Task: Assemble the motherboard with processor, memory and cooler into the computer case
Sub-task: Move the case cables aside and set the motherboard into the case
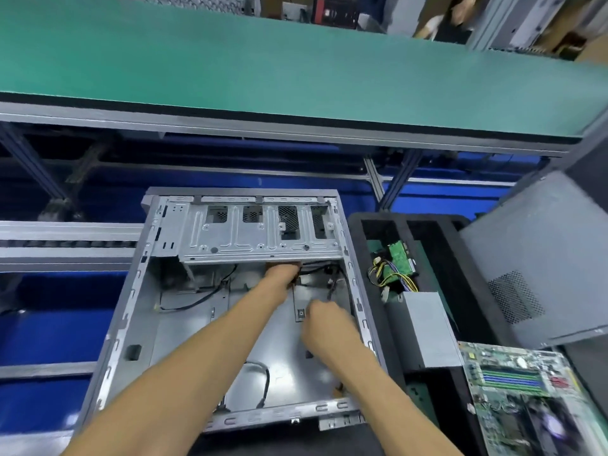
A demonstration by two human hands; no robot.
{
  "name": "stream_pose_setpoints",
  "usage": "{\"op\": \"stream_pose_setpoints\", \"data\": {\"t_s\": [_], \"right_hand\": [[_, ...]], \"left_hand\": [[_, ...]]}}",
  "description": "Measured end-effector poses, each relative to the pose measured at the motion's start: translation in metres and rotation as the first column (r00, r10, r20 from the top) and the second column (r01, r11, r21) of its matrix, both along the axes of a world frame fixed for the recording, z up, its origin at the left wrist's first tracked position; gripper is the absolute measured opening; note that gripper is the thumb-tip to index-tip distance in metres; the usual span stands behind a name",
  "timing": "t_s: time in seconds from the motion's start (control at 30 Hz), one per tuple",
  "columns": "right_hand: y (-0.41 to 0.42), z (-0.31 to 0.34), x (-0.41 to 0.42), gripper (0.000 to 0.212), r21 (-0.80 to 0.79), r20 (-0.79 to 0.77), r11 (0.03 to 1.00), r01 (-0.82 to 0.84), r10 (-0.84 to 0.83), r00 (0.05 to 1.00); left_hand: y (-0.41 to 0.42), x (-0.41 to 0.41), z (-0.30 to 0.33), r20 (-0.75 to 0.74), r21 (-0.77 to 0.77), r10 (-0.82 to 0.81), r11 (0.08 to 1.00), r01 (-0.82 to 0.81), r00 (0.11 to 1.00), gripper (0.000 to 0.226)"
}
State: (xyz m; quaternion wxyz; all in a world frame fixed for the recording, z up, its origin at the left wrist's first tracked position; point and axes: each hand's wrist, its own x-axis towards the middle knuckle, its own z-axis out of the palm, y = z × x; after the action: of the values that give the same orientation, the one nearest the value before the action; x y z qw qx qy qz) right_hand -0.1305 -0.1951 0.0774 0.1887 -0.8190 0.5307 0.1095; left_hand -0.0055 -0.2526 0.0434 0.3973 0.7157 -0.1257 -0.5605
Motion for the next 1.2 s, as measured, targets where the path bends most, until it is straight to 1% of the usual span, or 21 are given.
{"op": "stream_pose_setpoints", "data": {"t_s": [0.03,0.13,0.17,0.2,0.23,0.27,0.3,0.37,0.43,0.47,0.53,0.6,0.73,0.77,0.83,0.87,0.9,0.93,1.03,1.1,1.2], "right_hand": [[-0.003,0.0,0.002,0.026,-0.026,0.035,0.999,0.029,-0.028,0.999],[-0.011,0.001,0.006,0.028,-0.087,0.148,0.992,0.09,-0.076,0.986],[-0.013,0.001,0.008,0.027,-0.129,0.18,0.987,0.091,-0.066,0.981],[-0.014,0.002,0.009,0.027,-0.188,0.212,0.978,0.088,-0.047,0.976],[-0.015,0.002,0.009,0.025,-0.25,0.257,0.964,0.091,-0.024,0.966],[-0.016,0.002,0.011,0.023,-0.302,0.313,0.948,0.099,0.0,0.95],[-0.017,0.002,0.013,0.02,-0.337,0.365,0.935,0.112,0.02,0.931],[-0.017,0.001,0.017,0.018,-0.367,0.433,0.919,0.146,0.03,0.901],[-0.015,-0.002,0.017,0.018,-0.37,0.455,0.914,0.164,0.024,0.89],[-0.015,-0.004,0.017,0.021,-0.36,0.455,0.918,0.167,0.016,0.89],[-0.014,-0.006,0.018,0.028,-0.278,0.442,0.945,0.171,-0.032,0.897],[-0.013,-0.007,0.019,0.034,-0.193,0.418,0.966,0.174,-0.08,0.905],[-0.022,-0.004,0.024,0.037,-0.172,0.289,0.973,0.155,-0.1,0.952],[-0.027,-0.003,0.026,0.037,-0.097,0.286,0.977,0.188,-0.154,0.946],[-0.033,-0.002,0.03,0.041,0.204,0.341,0.95,0.235,-0.294,0.893],[-0.03,-0.002,0.033,0.043,0.343,0.356,0.914,0.216,-0.34,0.871],[-0.024,-0.002,0.036,0.047,0.421,0.367,0.89,0.175,-0.344,0.865],[-0.018,-0.004,0.04,0.051,0.436,0.377,0.891,0.126,-0.308,0.874],[-0.007,-0.004,0.047,0.057,0.341,0.368,0.94,0.027,-0.16,0.916],[-0.007,-0.001,0.049,0.048,0.354,0.391,0.935,-0.017,-0.132,0.911],[-0.007,0.005,0.049,0.039,0.36,0.413,0.93,-0.081,-0.081,0.907]], "left_hand": [[-0.006,0.0,-0.001,-0.101,-0.008,0.061,0.998,-0.062,0.993,0.008],[-0.016,0.002,-0.006,-0.185,-0.001,0.106,0.994,-0.108,0.977,0.036],[-0.016,0.001,-0.002,-0.306,0.047,0.162,0.987,-0.155,0.938,0.04],[-0.012,0.004,0.001,-0.365,0.042,0.197,0.98,-0.195,0.91,0.043],[-0.012,0.004,0.0,-0.385,0.038,0.19,0.981,-0.19,0.903,0.045],[-0.013,0.007,-0.004,-0.313,-0.006,0.134,0.99,-0.143,0.94,0.046],[-0.012,0.008,-0.007,-0.233,-0.037,0.13,0.989,-0.143,0.964,0.041],[-0.012,0.009,-0.011,-0.23,-0.095,0.104,0.987,-0.129,0.968,0.033],[-0.009,0.013,-0.013,-0.309,-0.086,0.159,0.977,-0.195,0.937,0.031],[-0.004,0.014,-0.01,-0.352,-0.076,0.16,0.977,-0.199,0.922,0.03],[0.003,0.017,-0.007,-0.371,-0.087,0.134,0.98,-0.177,0.919,0.026],[0.004,0.02,-0.005,-0.299,-0.085,0.107,0.987,-0.138,0.948,0.026],[0.015,0.034,-0.002,-0.247,-0.068,-0.07,0.996,0.055,0.966,0.024],[0.019,0.039,-0.003,-0.261,-0.063,-0.098,0.994,0.084,0.96,0.023],[0.028,0.046,-0.001,-0.289,-0.057,-0.146,0.989,0.135,0.946,0.023],[0.033,0.048,-0.001,-0.288,-0.066,-0.152,0.988,0.139,0.946,0.025],[0.037,0.048,-0.003,-0.272,-0.082,-0.147,0.988,0.13,0.951,0.027],[0.041,0.049,-0.005,-0.254,-0.09,-0.143,0.988,0.124,0.957,0.028],[0.051,0.049,-0.008,-0.252,-0.088,-0.167,0.985,0.149,0.953,0.03],[0.054,0.051,-0.004,-0.264,-0.058,-0.191,0.982,0.182,0.946,0.027],[0.056,0.058,0.002,-0.169,-0.078,-0.247,0.969,0.236,0.954,0.025]]}}
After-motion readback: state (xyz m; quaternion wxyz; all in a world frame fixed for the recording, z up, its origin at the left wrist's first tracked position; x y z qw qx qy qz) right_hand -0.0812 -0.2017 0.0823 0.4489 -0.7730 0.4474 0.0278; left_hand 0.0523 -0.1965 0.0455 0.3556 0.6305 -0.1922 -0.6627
